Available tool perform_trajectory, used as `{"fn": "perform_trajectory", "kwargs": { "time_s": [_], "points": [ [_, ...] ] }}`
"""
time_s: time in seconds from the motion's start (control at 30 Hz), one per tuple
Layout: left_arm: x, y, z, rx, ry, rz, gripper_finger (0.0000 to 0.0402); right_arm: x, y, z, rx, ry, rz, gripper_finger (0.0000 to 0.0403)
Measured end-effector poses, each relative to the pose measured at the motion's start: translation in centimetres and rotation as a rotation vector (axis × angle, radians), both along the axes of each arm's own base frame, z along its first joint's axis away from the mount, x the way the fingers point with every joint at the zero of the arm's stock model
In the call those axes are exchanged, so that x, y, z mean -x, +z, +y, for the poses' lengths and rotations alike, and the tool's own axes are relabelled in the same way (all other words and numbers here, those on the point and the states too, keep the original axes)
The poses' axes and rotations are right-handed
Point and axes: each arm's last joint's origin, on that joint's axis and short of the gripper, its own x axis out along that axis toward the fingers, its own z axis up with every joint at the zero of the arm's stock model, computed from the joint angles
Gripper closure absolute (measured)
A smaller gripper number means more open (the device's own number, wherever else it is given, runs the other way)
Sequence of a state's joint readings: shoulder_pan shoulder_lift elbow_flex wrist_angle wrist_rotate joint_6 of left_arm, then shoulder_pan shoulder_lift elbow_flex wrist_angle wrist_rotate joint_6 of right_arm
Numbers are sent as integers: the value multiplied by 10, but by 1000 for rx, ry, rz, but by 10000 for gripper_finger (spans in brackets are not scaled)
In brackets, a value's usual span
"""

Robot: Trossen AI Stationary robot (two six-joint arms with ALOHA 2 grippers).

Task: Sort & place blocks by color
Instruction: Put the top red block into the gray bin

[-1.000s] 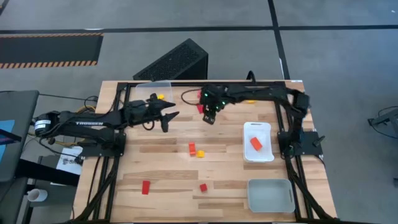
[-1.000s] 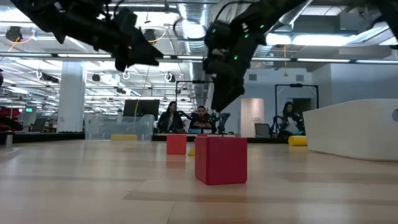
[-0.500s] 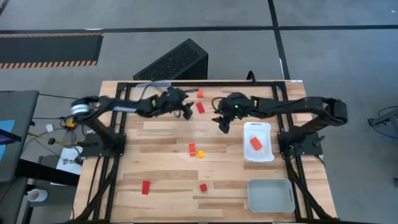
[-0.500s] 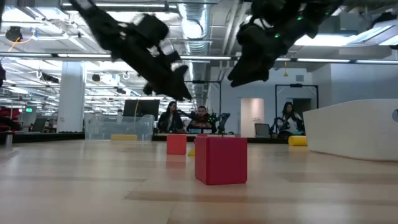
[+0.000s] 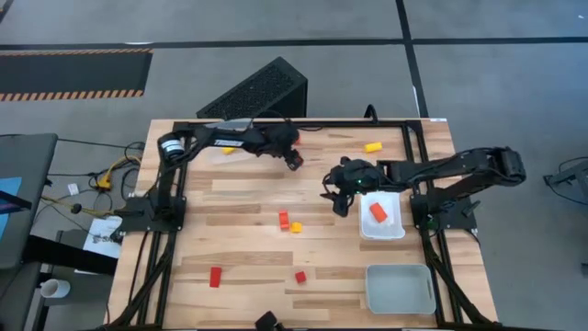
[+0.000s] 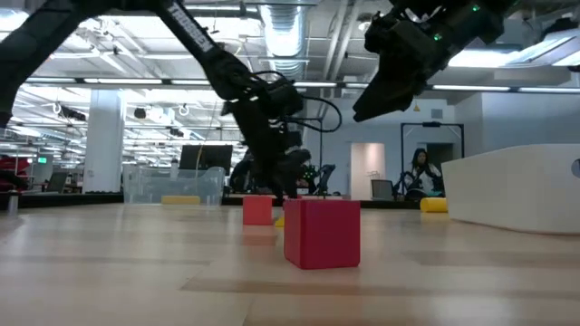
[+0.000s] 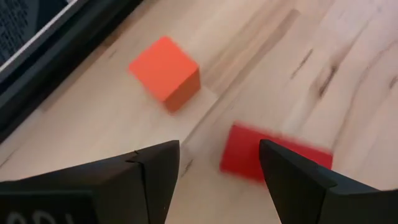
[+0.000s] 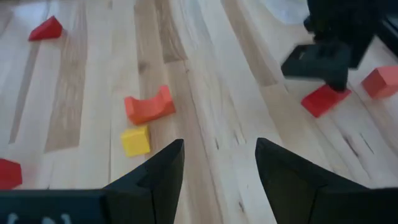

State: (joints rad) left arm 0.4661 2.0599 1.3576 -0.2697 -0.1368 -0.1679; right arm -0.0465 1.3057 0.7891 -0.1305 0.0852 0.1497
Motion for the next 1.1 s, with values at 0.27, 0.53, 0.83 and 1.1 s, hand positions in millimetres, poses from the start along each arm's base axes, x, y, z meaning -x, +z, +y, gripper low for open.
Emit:
{"fn": "perform_trajectory", "kwargs": {
  "time_s": [0.27,0.53,0.83,1.1],
  "points": [
    [-16,4,-4,72,-10,114,194,7,6,8,3,25,6,180],
    [-35,5,-53,237,-275,67,194,8,6,10,22,3,7,180],
    [-31,64,-114,14,-350,5,194,7,6,9,2,-21,-2,180],
    [35,121,-146,-302,-349,-312,194,-2,0,-6,-25,-104,-23,180]
  ]
}}
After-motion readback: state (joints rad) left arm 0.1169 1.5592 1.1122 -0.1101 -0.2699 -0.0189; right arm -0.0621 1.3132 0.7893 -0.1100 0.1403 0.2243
